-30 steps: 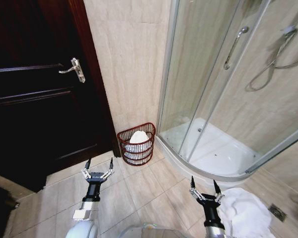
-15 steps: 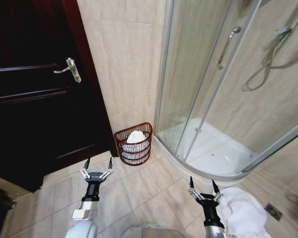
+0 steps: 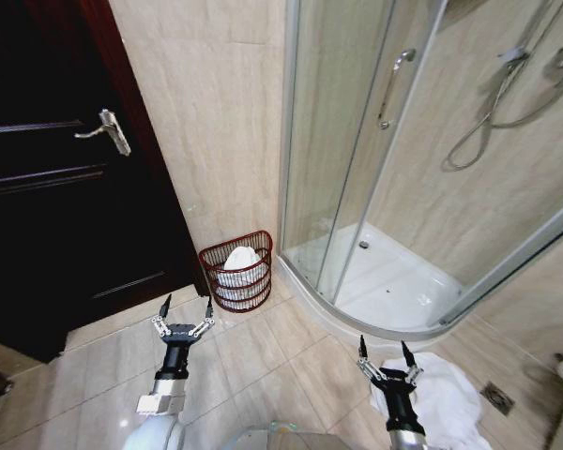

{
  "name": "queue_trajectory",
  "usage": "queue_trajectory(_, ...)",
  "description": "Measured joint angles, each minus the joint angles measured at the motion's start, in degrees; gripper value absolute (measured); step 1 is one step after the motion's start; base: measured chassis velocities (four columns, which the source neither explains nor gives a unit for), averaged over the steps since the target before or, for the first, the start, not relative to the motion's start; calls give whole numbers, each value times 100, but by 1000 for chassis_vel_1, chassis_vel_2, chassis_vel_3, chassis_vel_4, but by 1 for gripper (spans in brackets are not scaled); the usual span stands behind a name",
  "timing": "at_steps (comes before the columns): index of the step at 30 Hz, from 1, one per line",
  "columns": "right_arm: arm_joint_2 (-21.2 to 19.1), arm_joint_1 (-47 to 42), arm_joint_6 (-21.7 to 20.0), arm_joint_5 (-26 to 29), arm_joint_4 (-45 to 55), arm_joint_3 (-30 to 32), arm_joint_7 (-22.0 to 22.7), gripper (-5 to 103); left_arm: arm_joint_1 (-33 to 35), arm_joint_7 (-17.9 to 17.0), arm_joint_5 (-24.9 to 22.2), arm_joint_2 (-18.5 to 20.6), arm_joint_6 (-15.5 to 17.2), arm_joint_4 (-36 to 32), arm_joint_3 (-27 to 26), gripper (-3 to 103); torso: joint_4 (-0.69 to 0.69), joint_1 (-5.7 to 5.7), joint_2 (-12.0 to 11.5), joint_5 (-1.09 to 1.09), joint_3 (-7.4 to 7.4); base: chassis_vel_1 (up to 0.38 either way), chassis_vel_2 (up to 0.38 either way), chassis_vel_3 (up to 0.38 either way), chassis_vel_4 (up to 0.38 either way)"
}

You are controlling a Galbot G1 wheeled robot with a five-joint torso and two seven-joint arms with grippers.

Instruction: Discard the used towel into the hamper.

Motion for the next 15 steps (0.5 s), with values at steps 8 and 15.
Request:
queue_trajectory(8, 1, 19, 0, -10, -55, 1, 57, 100, 2, 1, -7, 2, -8, 15, -20, 100, 0, 0, 0, 0, 0, -24, -87, 26, 84)
queue_trajectory(15, -9, 36, -13, -11, -78, 7, 77, 100, 6, -5, -16, 4, -26, 49, -21, 100, 0, 0, 0, -1, 0, 4, -94, -6, 92)
